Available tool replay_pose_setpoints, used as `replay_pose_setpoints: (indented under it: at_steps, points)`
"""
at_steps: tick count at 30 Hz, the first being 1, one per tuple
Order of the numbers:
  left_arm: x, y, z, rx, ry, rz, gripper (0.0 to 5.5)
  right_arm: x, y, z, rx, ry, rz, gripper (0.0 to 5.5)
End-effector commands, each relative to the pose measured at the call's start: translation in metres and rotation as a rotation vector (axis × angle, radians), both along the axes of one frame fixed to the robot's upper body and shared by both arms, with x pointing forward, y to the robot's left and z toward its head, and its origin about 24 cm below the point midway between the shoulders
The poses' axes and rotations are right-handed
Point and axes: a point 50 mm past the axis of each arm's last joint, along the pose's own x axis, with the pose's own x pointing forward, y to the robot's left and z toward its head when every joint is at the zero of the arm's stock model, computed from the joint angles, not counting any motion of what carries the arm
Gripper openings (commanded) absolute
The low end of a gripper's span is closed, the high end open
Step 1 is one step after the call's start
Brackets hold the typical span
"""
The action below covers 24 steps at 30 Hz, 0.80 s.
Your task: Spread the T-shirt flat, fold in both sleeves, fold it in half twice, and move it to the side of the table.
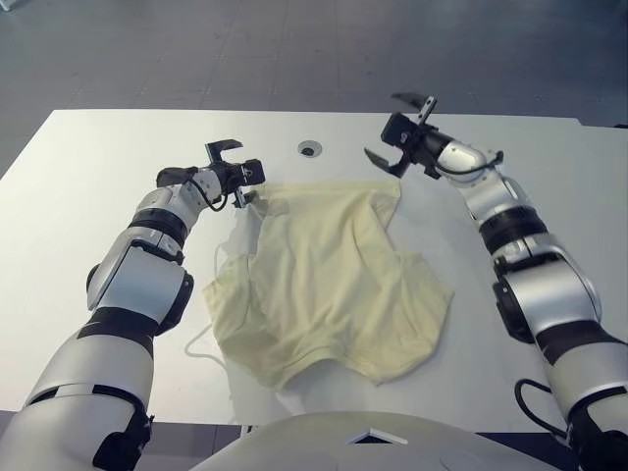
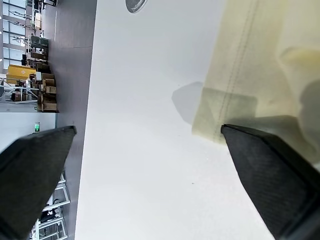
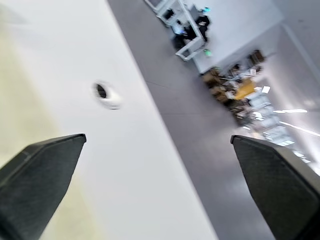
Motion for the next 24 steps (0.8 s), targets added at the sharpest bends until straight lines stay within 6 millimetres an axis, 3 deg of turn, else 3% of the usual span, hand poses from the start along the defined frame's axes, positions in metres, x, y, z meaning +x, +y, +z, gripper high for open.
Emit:
replay_pose_setpoints:
  at_steps: [1,5,9,13,20,24]
  points:
    - [-0.004,0.004,0.001,-0.072,0.015,-0.024,5.38,-0.092,-0.048,0.004,-0.052,0.290,0.211,5.40]
    - [-0.006,0.006,-0.002,-0.087,0.017,-0.020,5.38,-0.132,-0.043,0.007,-0.034,0.433,0.317,5.40]
    - [-0.005,0.000,-0.002,-0.097,0.010,-0.036,5.38,-0.161,-0.035,-0.008,-0.080,0.544,0.399,5.40]
    - [-0.003,-0.008,0.000,-0.107,0.010,-0.058,5.38,-0.176,-0.032,-0.024,-0.151,0.589,0.425,5.40]
    - [-0.009,-0.010,-0.014,-0.114,0.064,-0.072,5.38,-0.183,-0.035,-0.043,-0.387,0.551,0.482,5.40]
    - [-0.015,0.002,-0.023,-0.108,0.092,-0.025,5.38,-0.198,-0.047,-0.046,-0.508,0.554,0.552,5.40]
